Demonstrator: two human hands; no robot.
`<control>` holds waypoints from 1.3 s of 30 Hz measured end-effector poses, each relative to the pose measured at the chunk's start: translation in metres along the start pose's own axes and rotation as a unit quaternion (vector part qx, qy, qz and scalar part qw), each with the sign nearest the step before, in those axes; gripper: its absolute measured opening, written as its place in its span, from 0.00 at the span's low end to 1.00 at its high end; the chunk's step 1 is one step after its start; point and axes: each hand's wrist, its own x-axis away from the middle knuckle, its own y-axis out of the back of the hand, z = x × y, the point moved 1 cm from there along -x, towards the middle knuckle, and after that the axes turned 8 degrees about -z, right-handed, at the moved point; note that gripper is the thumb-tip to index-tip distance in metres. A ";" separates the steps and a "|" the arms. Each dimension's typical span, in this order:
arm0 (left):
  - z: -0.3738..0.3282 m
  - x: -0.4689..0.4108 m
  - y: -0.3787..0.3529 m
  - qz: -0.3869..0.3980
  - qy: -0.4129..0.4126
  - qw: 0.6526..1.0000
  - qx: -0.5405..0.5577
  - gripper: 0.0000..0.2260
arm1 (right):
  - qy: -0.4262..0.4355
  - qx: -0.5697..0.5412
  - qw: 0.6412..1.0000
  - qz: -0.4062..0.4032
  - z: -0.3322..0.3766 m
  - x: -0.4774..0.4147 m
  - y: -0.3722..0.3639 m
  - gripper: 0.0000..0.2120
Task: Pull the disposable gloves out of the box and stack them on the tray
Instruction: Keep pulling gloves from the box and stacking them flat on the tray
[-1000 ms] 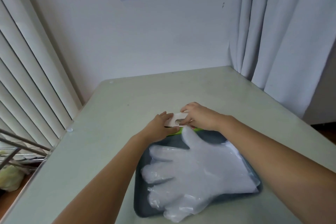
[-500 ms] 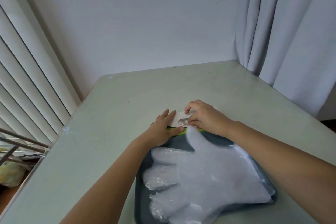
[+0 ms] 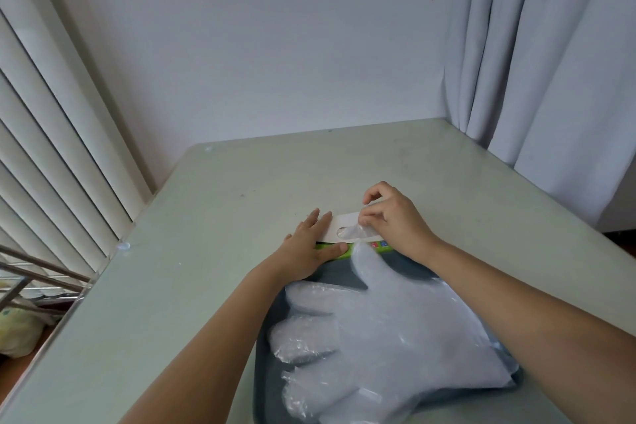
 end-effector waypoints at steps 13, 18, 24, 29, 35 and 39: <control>0.002 0.001 0.000 -0.001 0.005 1.000 0.000 0.33 | -0.104 -0.079 0.990 0.061 0.006 -0.012 0.005 0.04; 0.002 0.001 0.000 -0.002 0.011 1.000 0.002 0.33 | -0.078 -0.061 0.994 0.049 0.007 -0.012 0.009 0.05; 0.001 0.001 0.001 0.002 0.014 1.000 0.003 0.33 | -0.061 -0.017 0.996 0.068 0.009 -0.015 0.007 0.05; -0.001 0.002 0.002 0.005 0.011 1.000 -0.003 0.33 | -0.063 -0.024 0.996 0.052 0.011 -0.015 0.007 0.06; 0.001 0.002 0.002 0.003 0.008 1.000 0.008 0.33 | -0.262 -0.184 0.937 -0.137 -0.010 -0.019 0.020 0.07; 0.003 0.000 0.001 0.000 0.007 1.000 0.010 0.33 | -0.356 -0.239 0.892 -0.145 -0.021 -0.016 0.026 0.09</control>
